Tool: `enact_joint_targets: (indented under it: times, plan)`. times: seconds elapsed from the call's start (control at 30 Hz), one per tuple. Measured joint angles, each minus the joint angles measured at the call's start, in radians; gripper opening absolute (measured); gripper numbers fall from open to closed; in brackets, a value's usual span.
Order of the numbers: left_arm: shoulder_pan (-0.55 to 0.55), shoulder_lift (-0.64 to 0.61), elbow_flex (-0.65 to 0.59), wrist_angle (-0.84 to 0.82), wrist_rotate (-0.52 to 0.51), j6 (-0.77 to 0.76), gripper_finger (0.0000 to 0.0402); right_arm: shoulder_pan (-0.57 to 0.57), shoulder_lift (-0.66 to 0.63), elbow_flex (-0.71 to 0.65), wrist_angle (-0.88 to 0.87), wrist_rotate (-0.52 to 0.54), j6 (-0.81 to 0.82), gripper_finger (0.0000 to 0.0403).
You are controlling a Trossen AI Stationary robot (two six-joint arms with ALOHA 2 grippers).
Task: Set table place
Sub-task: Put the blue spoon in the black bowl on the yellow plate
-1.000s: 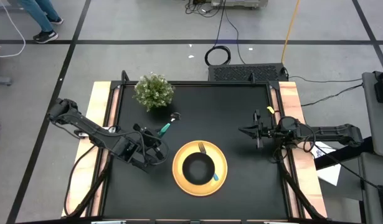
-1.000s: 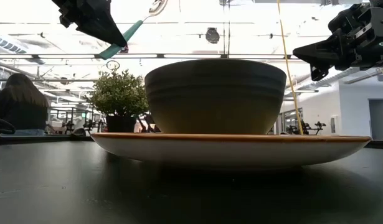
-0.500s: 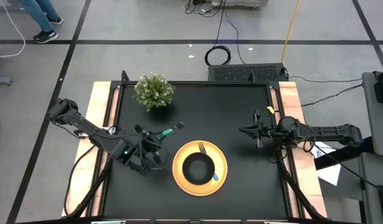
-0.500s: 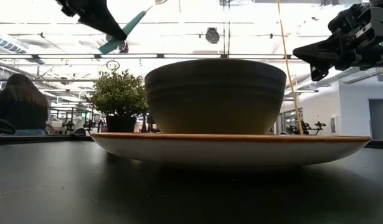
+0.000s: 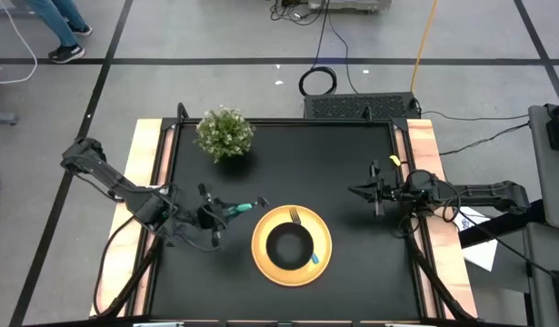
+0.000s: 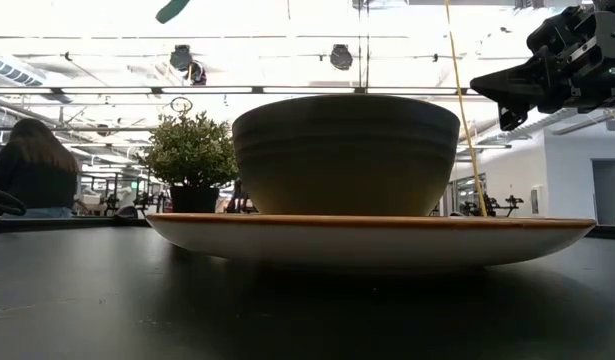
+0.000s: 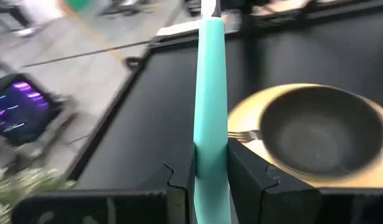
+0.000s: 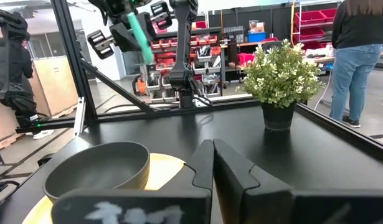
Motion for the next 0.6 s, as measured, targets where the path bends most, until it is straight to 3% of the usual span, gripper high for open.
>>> enact_joint_targets:
  times: [0.4,0.6]
  plan:
    - [-0.004,-0.033,0.000,0.051,0.500,0.210,0.0069,0.000,0.000,0.000,0.000,0.000,0.000,0.0000]
    - [-0.004,-0.033,0.000,0.051,0.515,0.221,0.0069,0.000,0.000,0.000,0.000,0.000,0.000,0.0000]
